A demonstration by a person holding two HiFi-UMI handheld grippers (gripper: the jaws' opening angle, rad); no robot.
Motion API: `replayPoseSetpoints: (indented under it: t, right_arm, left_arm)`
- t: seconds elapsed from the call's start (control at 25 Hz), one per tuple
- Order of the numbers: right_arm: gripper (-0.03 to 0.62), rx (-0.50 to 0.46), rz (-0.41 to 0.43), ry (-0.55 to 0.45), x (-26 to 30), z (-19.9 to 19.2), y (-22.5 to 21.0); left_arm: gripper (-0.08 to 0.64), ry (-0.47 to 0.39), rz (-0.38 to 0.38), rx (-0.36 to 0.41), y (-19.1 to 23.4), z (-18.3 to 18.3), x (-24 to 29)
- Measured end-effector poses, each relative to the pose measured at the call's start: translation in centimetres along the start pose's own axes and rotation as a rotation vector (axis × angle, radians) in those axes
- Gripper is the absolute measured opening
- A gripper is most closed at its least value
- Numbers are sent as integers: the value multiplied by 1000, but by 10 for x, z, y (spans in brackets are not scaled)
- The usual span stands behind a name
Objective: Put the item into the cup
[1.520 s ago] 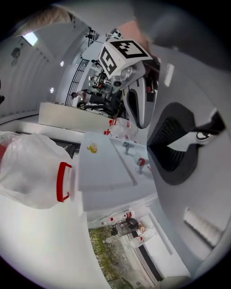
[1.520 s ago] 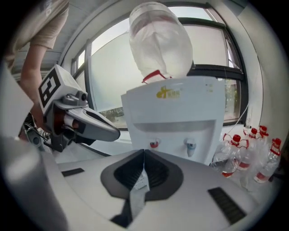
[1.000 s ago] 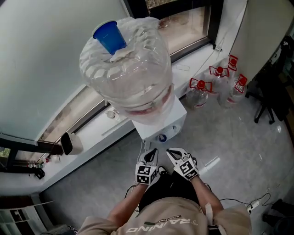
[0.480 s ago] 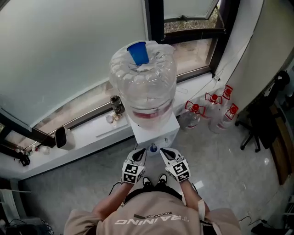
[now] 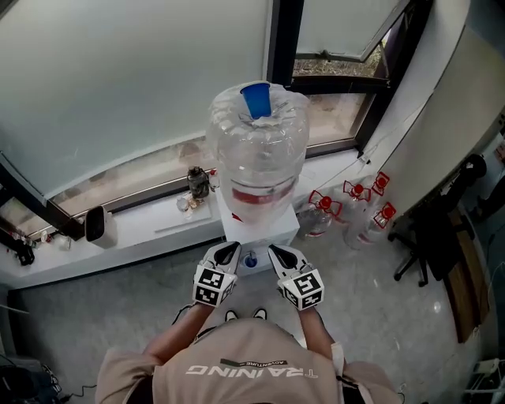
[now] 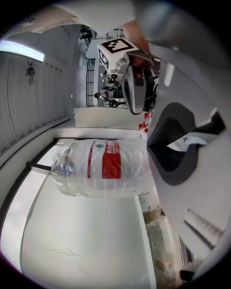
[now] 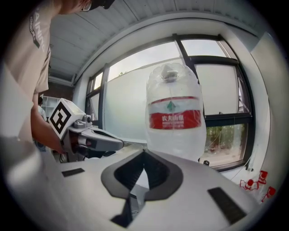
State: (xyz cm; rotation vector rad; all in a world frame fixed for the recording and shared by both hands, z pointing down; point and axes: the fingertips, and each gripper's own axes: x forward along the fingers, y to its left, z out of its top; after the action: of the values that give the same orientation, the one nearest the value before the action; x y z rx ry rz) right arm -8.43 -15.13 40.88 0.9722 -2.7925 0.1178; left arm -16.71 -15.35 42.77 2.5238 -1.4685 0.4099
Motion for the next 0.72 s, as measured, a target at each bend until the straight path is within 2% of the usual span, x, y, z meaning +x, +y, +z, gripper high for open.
replayPoseSetpoints:
  t: [0.16,0.28,0.52,0.72]
  right_arm:
    - [11,-16,2,-46,-5,27,0]
    - [11,-53,-27,-59,-8,49,-6]
    - [11,-52,-101,-73,-16,87,-21]
    - [11,-47,-95,-169,-18,110,-20]
  left_arm:
    - [8,-40,9,19,5,21,-2]
    - [8,-78,22,25,11,42,-2]
    - [8,-165,41,36,16,89,-14]
    - [8,-227,26,35,22,115,-20]
